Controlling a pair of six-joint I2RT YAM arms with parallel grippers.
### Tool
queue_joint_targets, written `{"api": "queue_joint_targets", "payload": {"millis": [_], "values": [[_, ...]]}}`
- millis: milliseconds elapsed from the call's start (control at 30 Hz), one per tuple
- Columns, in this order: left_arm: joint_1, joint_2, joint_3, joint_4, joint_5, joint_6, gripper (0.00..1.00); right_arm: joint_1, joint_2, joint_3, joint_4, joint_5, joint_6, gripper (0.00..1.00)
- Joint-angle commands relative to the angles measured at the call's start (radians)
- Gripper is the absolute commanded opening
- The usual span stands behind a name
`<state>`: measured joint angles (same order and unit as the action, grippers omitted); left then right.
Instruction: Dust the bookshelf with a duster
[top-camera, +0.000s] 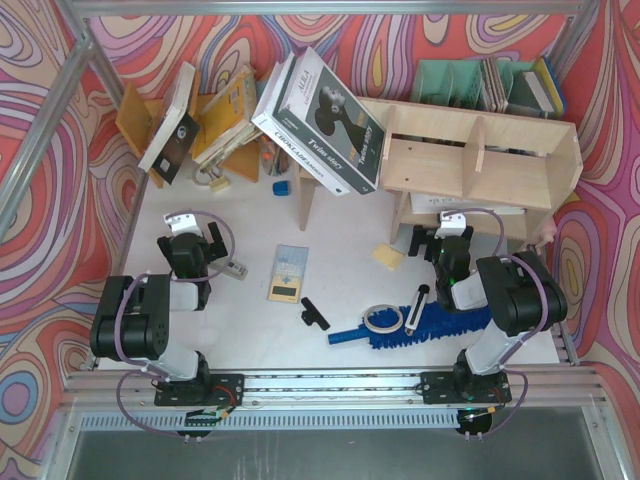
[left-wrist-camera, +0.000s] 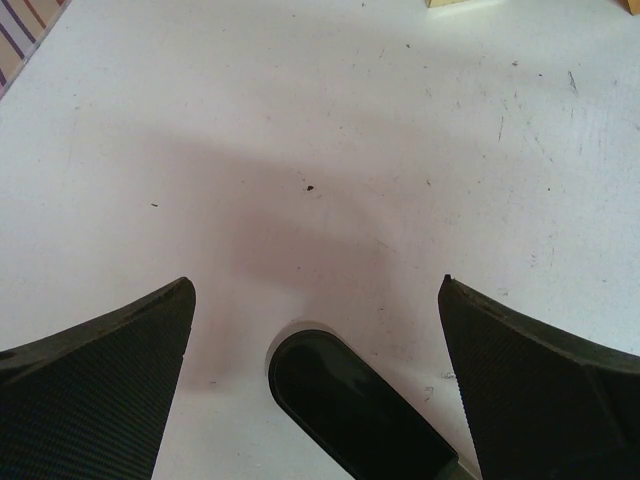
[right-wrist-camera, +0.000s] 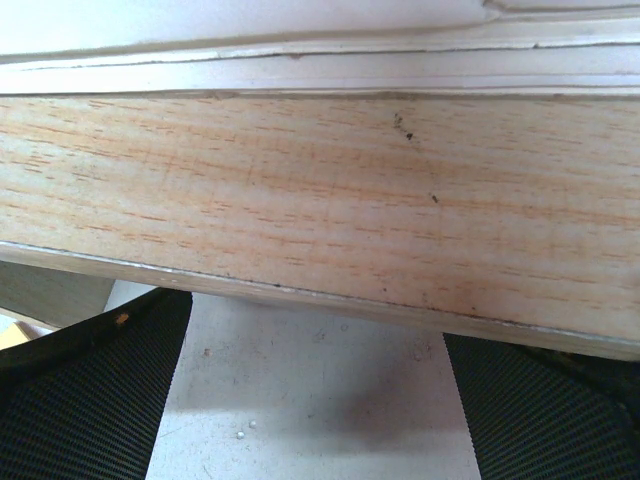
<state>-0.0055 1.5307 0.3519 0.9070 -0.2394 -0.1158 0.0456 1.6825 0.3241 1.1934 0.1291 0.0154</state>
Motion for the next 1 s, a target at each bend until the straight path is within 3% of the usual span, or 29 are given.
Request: {"api": "queue_joint_targets", "payload": {"millis": [0,500,667,833,967], "values": [[0.004,-0.002,0.012,0.001,0.010,0.011,0.98,-0.004,-0.001,0.016,0.035,-0.005,-0.004,0.99],[0.004,-0.004,0.010,0.000,0.011,0.012,0.98,-0.004,0.000,0.014,0.035,-0.005,-0.005,0.99],[0.003,-0.008,-0.003,0.018,0.074,0.036,0.98,-0.004,-0.002,0.012,0.043,-0.032,-0.021,0.99],[-0.003,-0.037,-0.053,0.092,0.041,0.032,0.98,0.008,-0.015,-0.022,0.095,-0.091,-0.064,0.99],[-0.027,-0.092,-0.058,0.052,-0.001,0.045,0.98,0.015,-0.040,-0.050,0.127,-0.095,-0.074,0.99]]}}
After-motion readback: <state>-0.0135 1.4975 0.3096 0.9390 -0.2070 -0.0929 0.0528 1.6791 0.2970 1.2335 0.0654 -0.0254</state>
